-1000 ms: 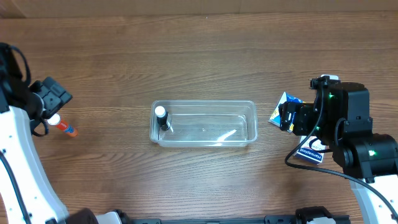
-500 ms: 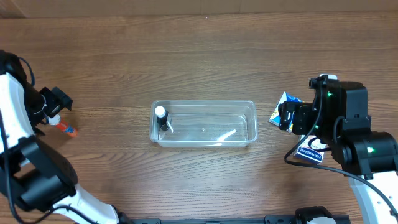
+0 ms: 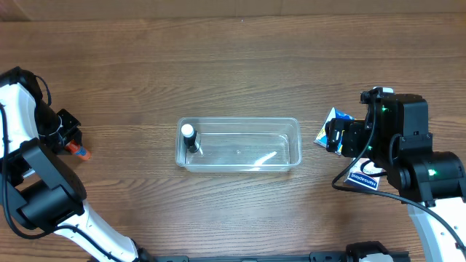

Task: Pack container
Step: 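Move the left gripper to the orange tube and grasp it, then place the orange tube into the container beside the bottle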

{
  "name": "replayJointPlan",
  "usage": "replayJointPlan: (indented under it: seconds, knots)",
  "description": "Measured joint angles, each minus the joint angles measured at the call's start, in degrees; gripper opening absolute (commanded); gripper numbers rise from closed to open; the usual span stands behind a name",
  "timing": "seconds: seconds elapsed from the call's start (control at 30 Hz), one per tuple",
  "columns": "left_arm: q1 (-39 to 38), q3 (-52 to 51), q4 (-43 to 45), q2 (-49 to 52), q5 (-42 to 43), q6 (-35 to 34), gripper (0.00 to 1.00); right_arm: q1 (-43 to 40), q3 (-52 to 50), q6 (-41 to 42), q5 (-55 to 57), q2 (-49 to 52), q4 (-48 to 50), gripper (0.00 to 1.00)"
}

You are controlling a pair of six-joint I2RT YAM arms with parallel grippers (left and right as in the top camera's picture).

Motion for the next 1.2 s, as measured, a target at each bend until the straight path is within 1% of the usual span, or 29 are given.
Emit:
replayJointPlan:
  seconds: [0.27,0.47,0.53,0.6,0.63,0.67,0.73,0.8,0.87,0.97,1.1,1.2]
  knots:
    - [0.0,0.0,-0.6,0.0,-1.2,0.0,0.06,0.0,0.0,0.0,0.0,0.0,0.0,1.0]
    - [-0.4,-0.2,-0.7,-2.1,-2.1,-0.1,0.04,0.0,0.0,0.0,0.0,0.0,0.0,1.0]
    - [-1.3,-0.4,-1.4,-5.8,-2.1,-0.1,0.04,0.0,0.0,0.0,0.0,0.0,-0.1,1.0]
    - [-3.5,-0.4,-2.0,-12.2,-1.5,-0.2,0.04,0.0,0.0,0.0,0.0,0.0,0.0,1.0]
    - [-4.9,-0.4,-2.4,-15.7,-1.0,-0.2,0.04,0.0,0.0,0.0,0.0,0.0,0.0,1.0]
    - [-8.3,-0.4,-3.4,-21.9,0.5,-0.3,0.04,0.0,0.0,0.1,0.0,0.0,0.0,1.0]
    - [-13.2,-0.4,-4.7,-27.5,1.4,-0.3,0.04,0.0,0.0,0.1,0.0,0.0,0.0,1.0]
    - [-21.0,-0.4,-6.4,-32.9,2.5,-0.7,0.04,0.0,0.0,0.2,0.0,0.0,-0.1,1.0]
    - [-27.5,-0.4,-8.2,-35.6,3.5,-1.7,0.04,0.0,0.0,0.2,0.0,0.0,-0.1,1.0]
    - [-37.4,-0.4,-10.5,-36.9,4.3,-3.5,0.04,0.0,0.0,0.2,0.0,0.0,0.0,1.0]
    - [-45.7,-1.2,-9.7,-35.0,4.5,-5.0,0.04,0.0,0.0,0.2,0.0,0.0,0.0,1.0]
    - [-50.4,-6.0,-5.9,-32.1,4.8,-6.4,0.04,0.0,0.0,0.2,0.0,0.0,-0.1,1.0]
